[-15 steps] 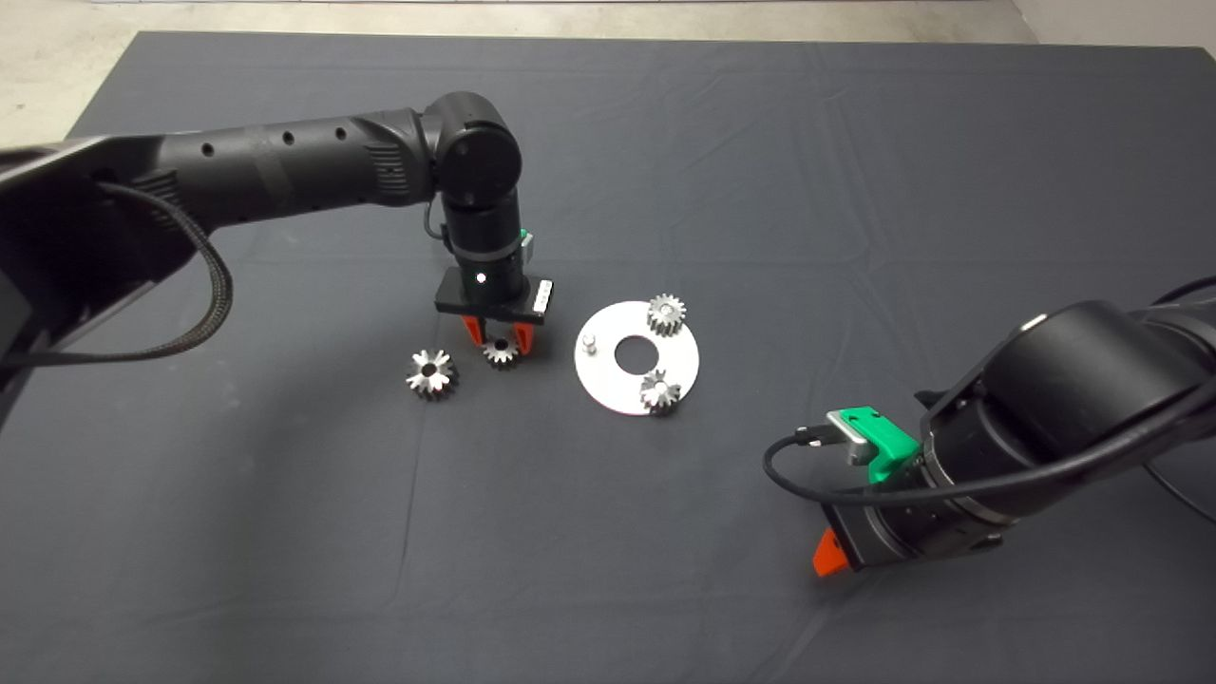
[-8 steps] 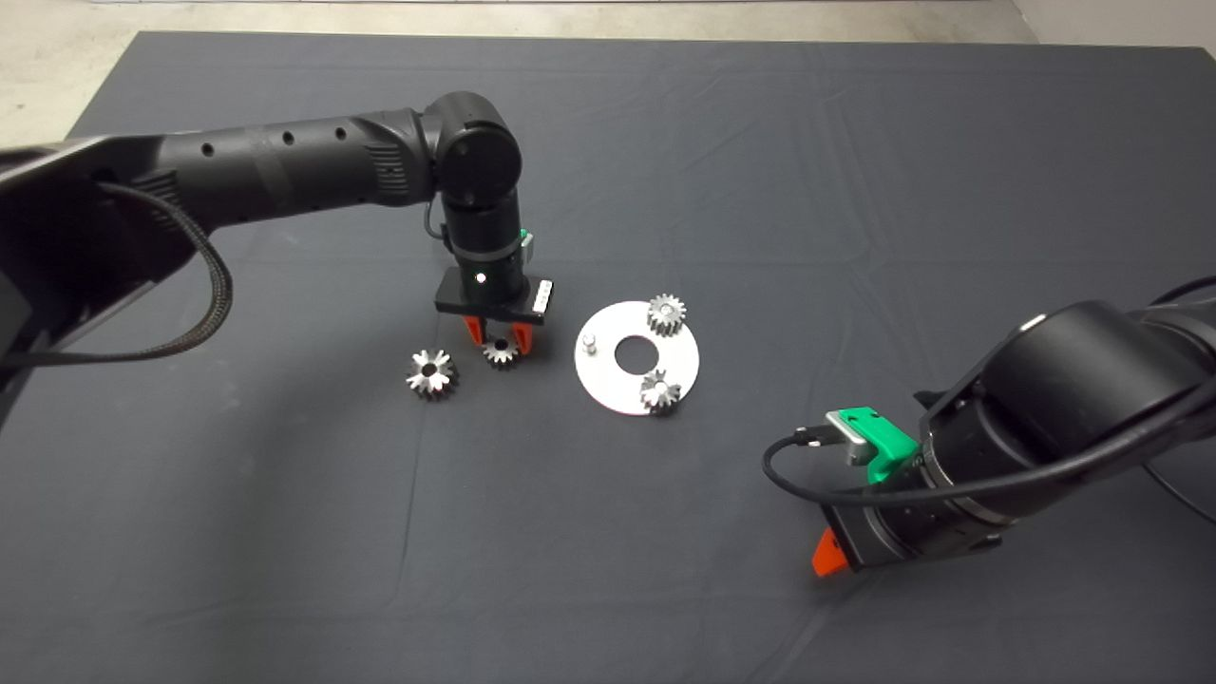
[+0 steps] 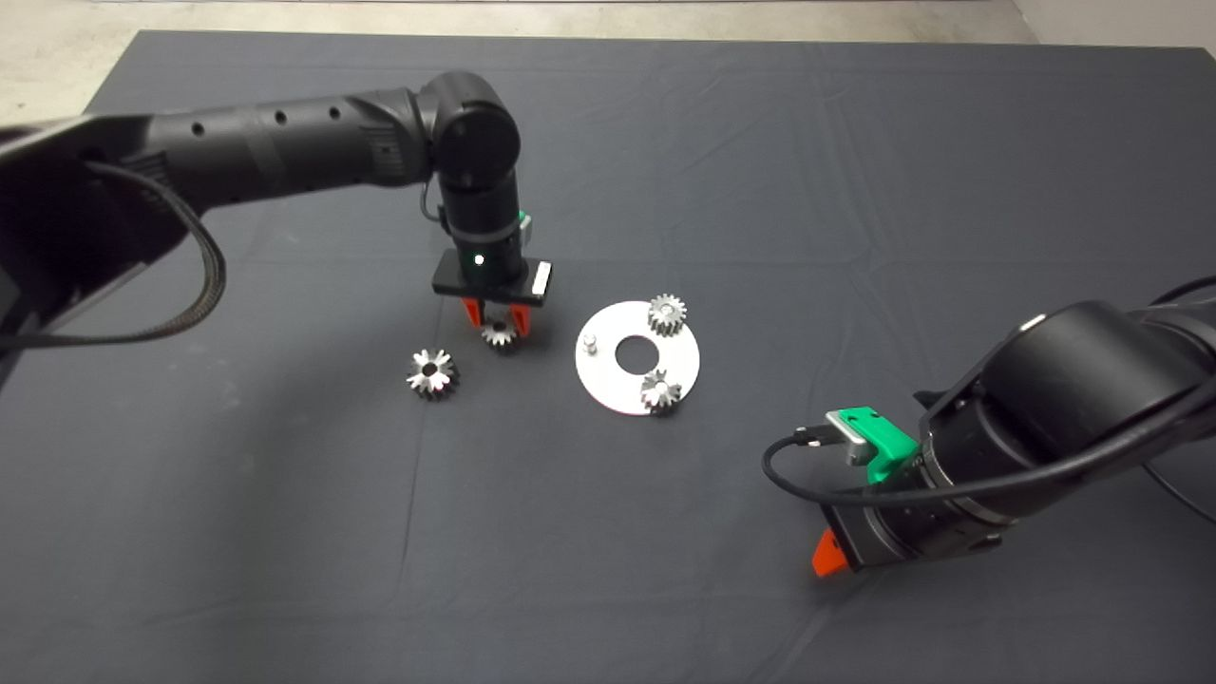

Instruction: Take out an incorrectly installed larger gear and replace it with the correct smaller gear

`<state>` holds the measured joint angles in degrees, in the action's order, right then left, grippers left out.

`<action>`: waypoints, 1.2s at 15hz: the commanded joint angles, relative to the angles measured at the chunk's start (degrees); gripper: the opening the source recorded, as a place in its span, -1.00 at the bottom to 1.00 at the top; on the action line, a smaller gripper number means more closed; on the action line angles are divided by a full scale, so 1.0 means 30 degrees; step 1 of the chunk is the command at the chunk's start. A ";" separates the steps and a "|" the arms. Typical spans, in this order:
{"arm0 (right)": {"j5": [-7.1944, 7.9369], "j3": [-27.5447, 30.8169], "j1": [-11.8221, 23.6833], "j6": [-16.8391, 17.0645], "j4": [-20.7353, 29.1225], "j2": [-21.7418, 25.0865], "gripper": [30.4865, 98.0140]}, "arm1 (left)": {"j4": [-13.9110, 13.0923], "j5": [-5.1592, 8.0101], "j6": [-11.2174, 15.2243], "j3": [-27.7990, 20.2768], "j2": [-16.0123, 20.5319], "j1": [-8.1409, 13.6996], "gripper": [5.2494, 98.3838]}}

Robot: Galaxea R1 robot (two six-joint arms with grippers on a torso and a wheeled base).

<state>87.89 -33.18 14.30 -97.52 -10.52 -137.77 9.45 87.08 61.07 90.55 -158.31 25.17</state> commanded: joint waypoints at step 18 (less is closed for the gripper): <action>0.2372 -0.0886 0.0537 0.0604 0.0050 -0.0650 -0.17 | -0.2241 0.1296 0.2960 -0.5849 0.1425 0.1806 -0.36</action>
<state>87.89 -34.69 14.32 -96.52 -10.54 -138.01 4.07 87.04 66.71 77.48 -154.74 28.94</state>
